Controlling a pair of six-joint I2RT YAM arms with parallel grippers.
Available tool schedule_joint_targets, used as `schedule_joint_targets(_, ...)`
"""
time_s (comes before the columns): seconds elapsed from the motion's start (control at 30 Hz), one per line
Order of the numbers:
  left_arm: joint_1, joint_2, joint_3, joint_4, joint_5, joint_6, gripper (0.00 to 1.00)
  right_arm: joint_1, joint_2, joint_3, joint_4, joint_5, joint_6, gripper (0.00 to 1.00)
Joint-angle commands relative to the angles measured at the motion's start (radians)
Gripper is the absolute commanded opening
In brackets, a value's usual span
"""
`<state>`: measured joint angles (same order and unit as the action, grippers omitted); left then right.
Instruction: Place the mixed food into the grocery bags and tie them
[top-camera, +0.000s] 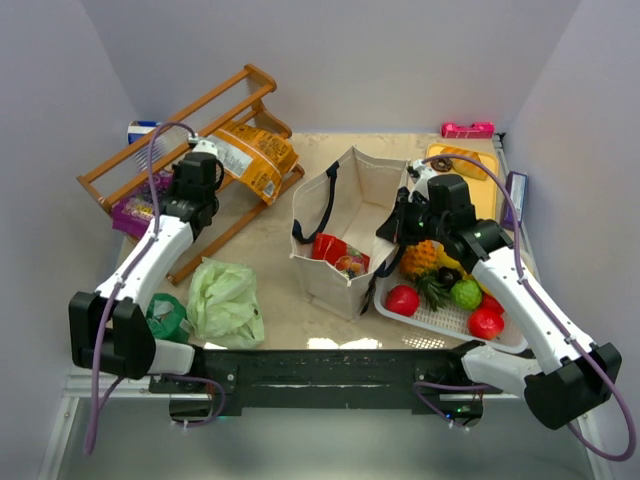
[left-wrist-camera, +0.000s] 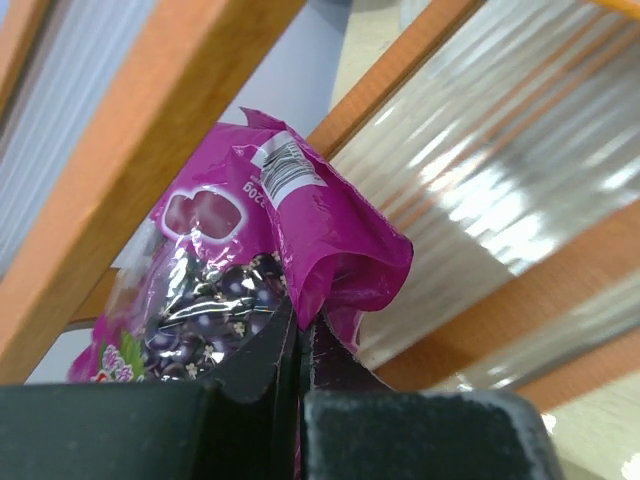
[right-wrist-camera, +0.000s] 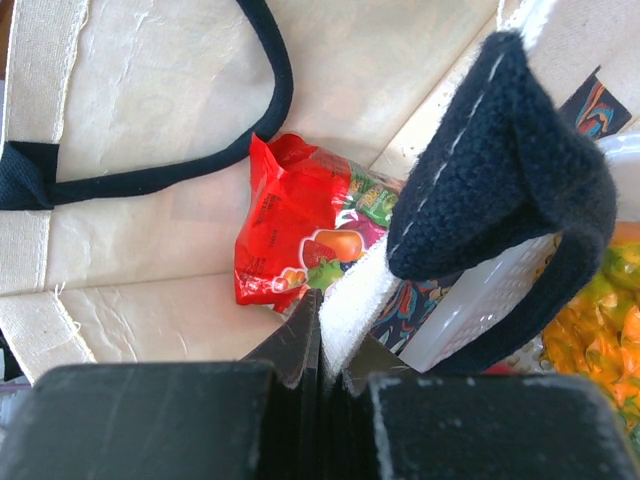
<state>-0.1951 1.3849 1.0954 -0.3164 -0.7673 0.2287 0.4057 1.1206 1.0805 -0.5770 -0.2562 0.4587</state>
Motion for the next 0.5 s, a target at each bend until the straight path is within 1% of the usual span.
schedule_joint_targets(0.0, -0.072, -0.142, 0.03, -0.071, 0.195, -0.072, 0.0, 0.002, -0.048, 0.041, 0.06, -0.005, -0.022, 0.02)
schedule_joint_targets(0.07, -0.09, -0.2, 0.041, -0.102, 0.319, -0.071, 0.0, 0.001, -0.045, 0.052, 0.054, 0.008, -0.022, 0.02)
schedule_joint_targets(0.1, -0.107, -0.272, 0.043, -0.125, 0.494, -0.049, 0.0, 0.001, -0.044, 0.056, 0.052, 0.011, -0.022, 0.02)
schedule_joint_targets(0.17, -0.138, -0.346, 0.037, -0.148, 0.642, -0.023, 0.0, 0.002, -0.042, 0.065, 0.052, 0.003, -0.012, 0.02)
schedule_joint_targets(0.2, -0.148, -0.406, 0.046, -0.177, 0.758, -0.025, 0.0, 0.001, -0.042, 0.067, 0.057, -0.002, -0.011, 0.02)
schedule_joint_targets(0.23, -0.148, -0.428, 0.055, -0.191, 0.804, -0.037, 0.0, 0.002, -0.041, 0.068, 0.057, -0.009, -0.008, 0.02)
schedule_joint_targets(0.27, -0.148, -0.444, 0.069, -0.203, 0.845, -0.046, 0.0, 0.002, -0.042, 0.07, 0.058, -0.009, -0.008, 0.02)
schedule_joint_targets(0.3, -0.148, -0.46, 0.102, -0.228, 0.94, -0.061, 0.0, 0.002, -0.042, 0.07, 0.062, -0.009, -0.006, 0.02)
schedule_joint_targets(0.37, -0.15, -0.457, 0.145, -0.245, 1.038, -0.09, 0.0, 0.001, -0.039, 0.068, 0.06, -0.002, -0.009, 0.02)
schedule_joint_targets(0.4, -0.152, -0.439, 0.185, -0.236, 1.151, -0.129, 0.0, 0.001, -0.039, 0.068, 0.06, 0.001, -0.009, 0.02)
schedule_joint_targets(0.47, -0.164, -0.419, 0.216, -0.19, 1.265, -0.184, 0.0, 0.002, -0.036, 0.068, 0.062, 0.002, -0.009, 0.02)
